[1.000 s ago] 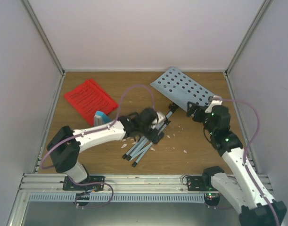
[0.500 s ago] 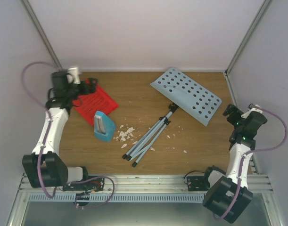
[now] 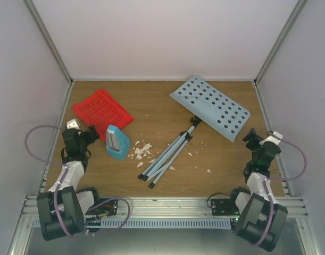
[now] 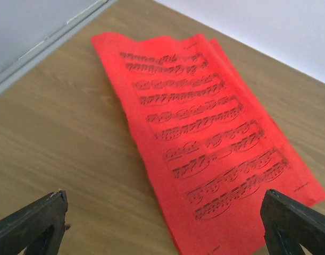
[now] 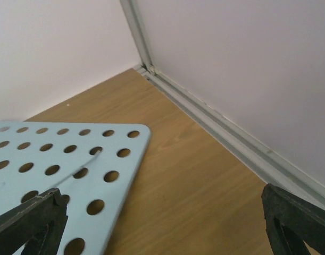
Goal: Pack up the instrument practice props
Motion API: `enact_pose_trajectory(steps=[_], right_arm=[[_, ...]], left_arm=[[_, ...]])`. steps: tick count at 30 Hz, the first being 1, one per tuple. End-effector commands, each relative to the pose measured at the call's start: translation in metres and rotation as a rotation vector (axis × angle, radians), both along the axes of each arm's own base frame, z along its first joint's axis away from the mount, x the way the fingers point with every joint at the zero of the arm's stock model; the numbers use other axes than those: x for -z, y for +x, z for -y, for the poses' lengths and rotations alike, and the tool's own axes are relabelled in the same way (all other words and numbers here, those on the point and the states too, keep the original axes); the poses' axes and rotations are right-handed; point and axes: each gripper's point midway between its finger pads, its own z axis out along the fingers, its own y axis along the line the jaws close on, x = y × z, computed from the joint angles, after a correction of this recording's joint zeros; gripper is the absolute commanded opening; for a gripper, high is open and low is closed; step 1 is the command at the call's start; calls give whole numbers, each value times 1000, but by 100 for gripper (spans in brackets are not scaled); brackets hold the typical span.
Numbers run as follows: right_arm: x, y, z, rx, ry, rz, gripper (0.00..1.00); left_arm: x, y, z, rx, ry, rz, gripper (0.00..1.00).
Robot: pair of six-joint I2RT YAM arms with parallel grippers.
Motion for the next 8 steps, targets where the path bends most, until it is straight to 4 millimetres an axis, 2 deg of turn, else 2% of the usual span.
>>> enact_pose_trajectory(steps=[1,6,8], right_arm=[[-37,15,-4,3,-152,123,100],[-20,18,-17,-27,-150,106,100],[-13,18,-21,-40,-155,95,100]], left_arm=[[-41,8,-6,-22,114,247,99],[-29,9,18,78,141,277,99],[-24,12,22,89,155,264,99]])
